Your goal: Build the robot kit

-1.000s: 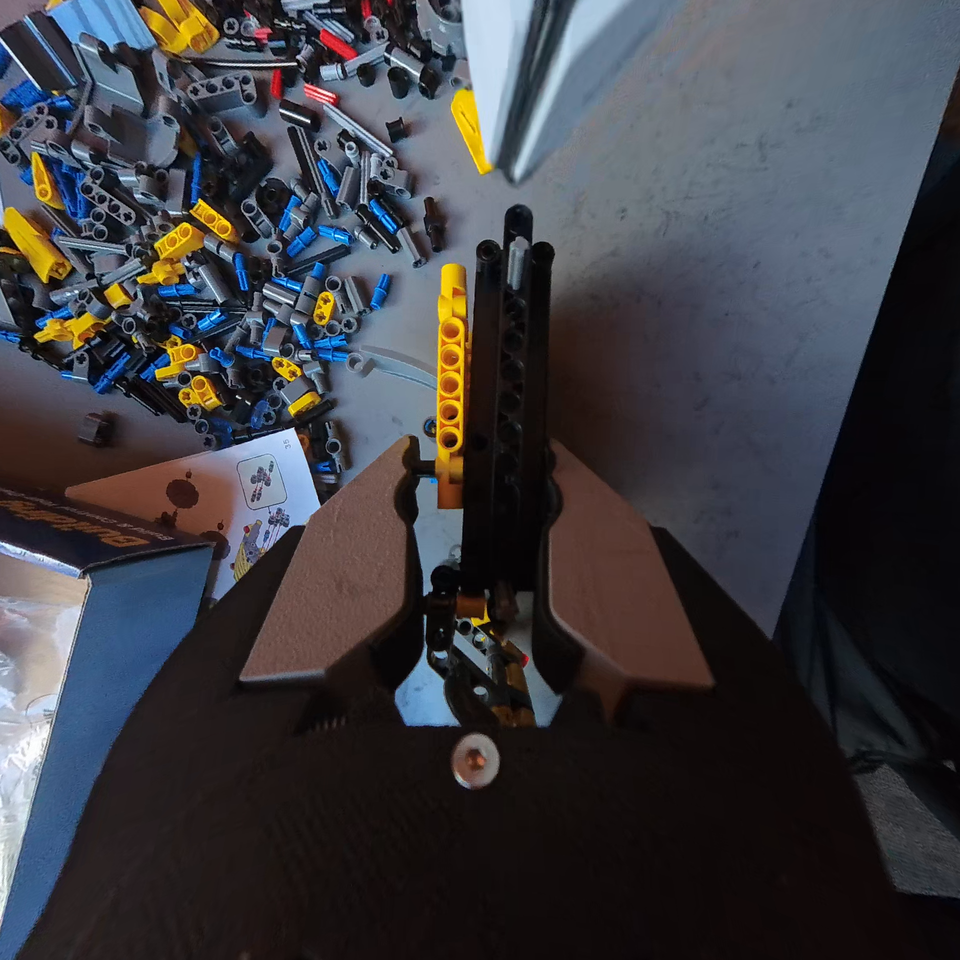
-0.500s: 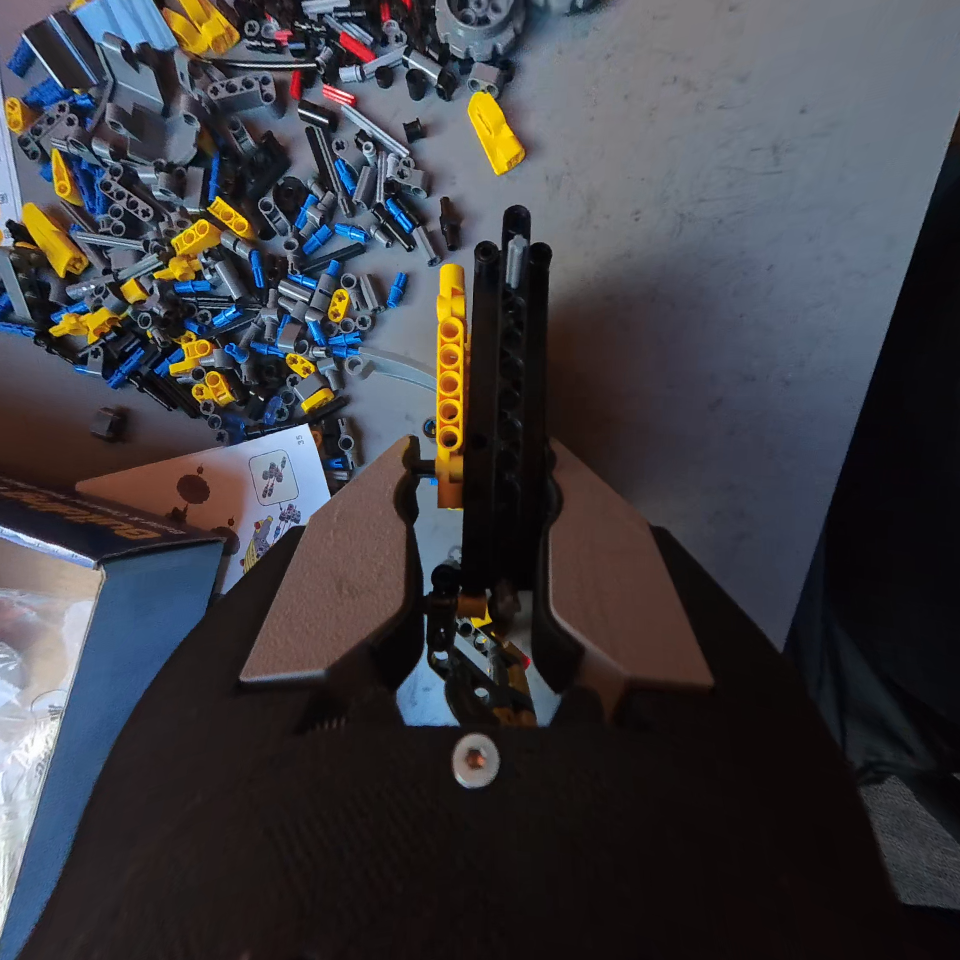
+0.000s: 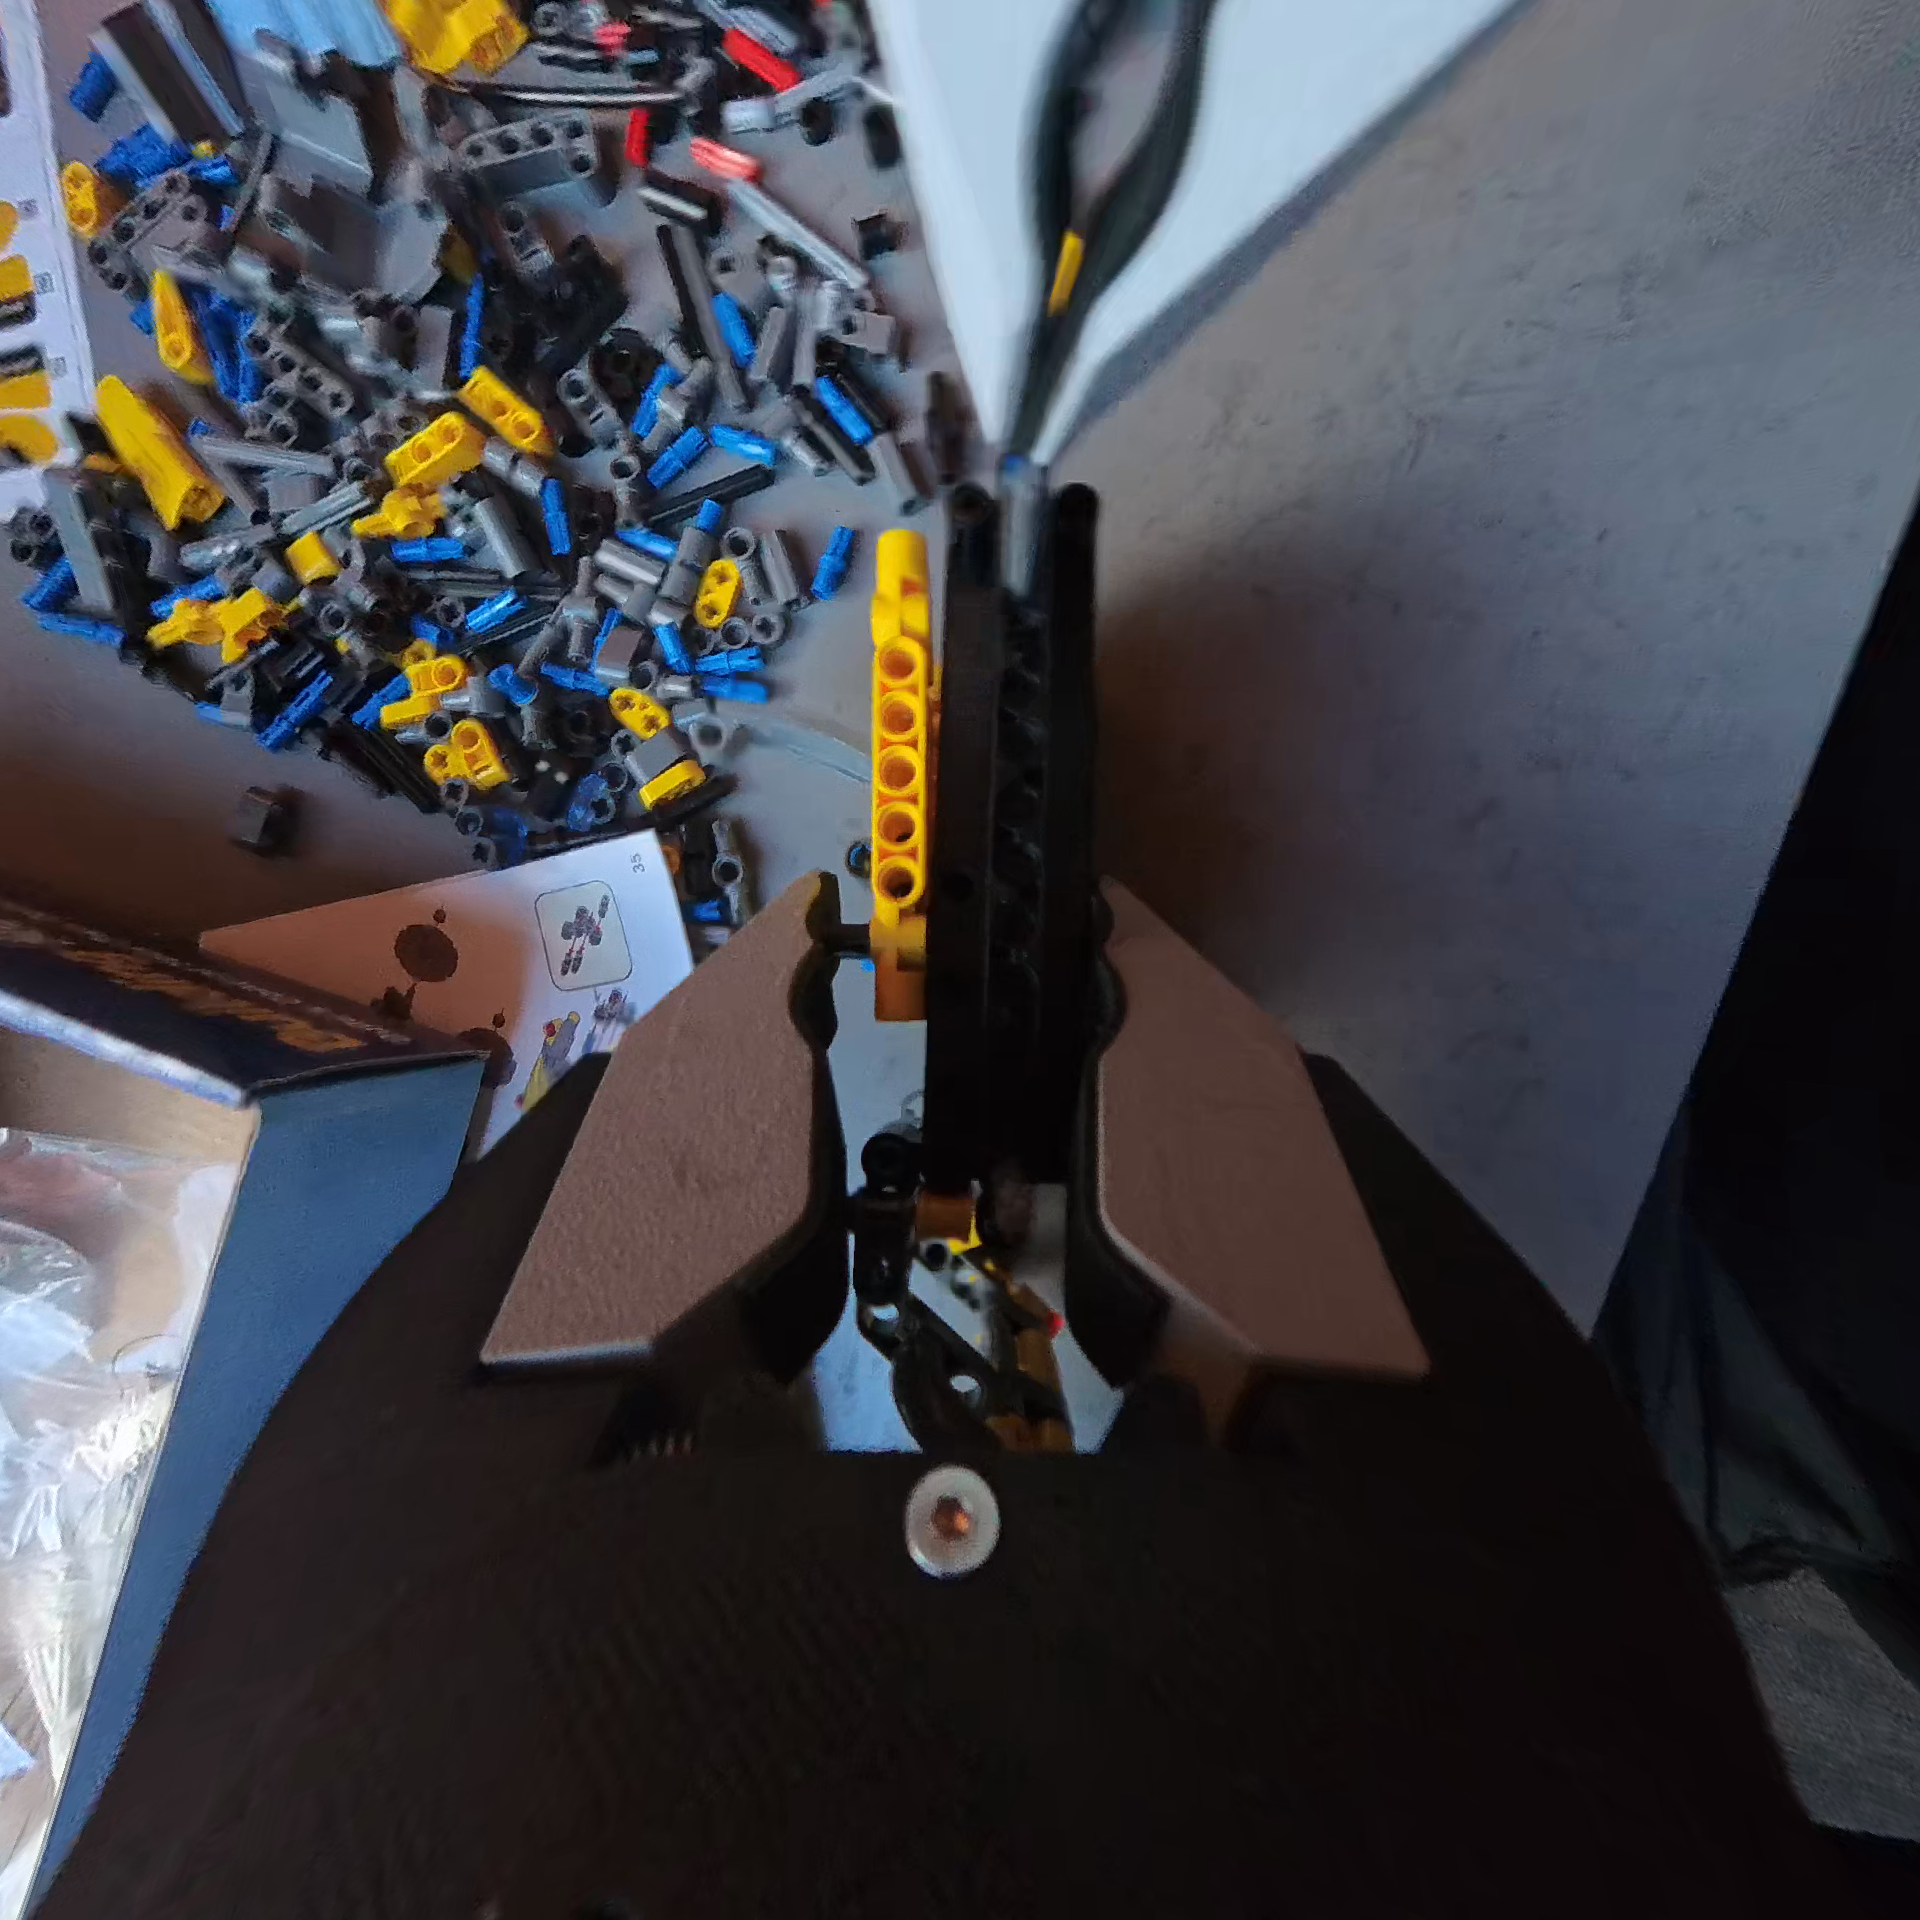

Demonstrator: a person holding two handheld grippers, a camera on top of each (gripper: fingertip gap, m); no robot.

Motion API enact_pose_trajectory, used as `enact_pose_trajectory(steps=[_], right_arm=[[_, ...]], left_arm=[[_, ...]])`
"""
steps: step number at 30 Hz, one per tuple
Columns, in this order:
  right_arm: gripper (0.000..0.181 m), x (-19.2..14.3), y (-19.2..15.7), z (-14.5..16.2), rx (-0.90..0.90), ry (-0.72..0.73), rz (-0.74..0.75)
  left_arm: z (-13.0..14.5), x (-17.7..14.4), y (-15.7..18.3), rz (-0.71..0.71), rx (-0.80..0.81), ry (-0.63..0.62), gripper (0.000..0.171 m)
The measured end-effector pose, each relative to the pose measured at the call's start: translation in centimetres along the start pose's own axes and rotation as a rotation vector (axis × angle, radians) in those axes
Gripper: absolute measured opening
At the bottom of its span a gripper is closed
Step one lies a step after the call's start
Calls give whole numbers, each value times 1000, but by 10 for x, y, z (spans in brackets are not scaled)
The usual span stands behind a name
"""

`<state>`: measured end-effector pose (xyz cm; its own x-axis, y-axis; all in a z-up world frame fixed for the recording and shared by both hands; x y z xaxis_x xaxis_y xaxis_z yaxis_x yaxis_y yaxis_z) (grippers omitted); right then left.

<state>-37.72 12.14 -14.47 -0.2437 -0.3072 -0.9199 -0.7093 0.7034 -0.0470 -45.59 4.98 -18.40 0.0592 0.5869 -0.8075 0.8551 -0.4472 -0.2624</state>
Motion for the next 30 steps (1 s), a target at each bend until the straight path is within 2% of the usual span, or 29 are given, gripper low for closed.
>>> enact_pose_trajectory(steps=[2,4,6,11,15,16,17,20,23,26,28,30], right_arm=[[0,-13,6,-2,-5,45,63],[0,-36,5,-10,61,243,27],[0,-43,9,-6,103,346,16],[0,-25,1,16,114,361,20],[0,-24,-4,22,138,488,-26],[2,-23,-2,24,151,524,-31],[15,-22,-3,25,160,558,-37],[30,-20,-11,28,135,622,-41],[27,-16,-19,34,102,626,-33],[38,-3,-34,36,21,618,-27],[45,10,-41,36,-41,572,47],[44,24,-47,38,-100,511,116]], left_arm=[[1,-1,0,1,-1,20,43],[1,-1,1,-8,5,19,43],[0,-1,2,-27,24,20,43],[-1,-2,4,-31,33,15,43],[-3,-1,5,-49,45,17,43],[-4,-1,6,-58,50,17,43],[-4,-1,7,-70,59,16,43],[-7,-2,13,-143,114,18,43],[-6,-4,21,-235,169,32,43],[-4,-5,32,-333,216,55,44],[-1,-5,45,-360,256,53,52],[0,-6,57,-368,261,64,61]])
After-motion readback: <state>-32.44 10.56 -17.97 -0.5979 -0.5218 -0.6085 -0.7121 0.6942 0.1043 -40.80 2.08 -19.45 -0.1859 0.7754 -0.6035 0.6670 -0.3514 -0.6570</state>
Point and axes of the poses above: each gripper's, where its closed fingertips meet, x out along the fingers, z out of its underside, y = z × x across the jaws, the point moved 6 cm from there along -x, back along the fingers, and after that the axes turned 13 degrees about -z, right-handed, at the moved point
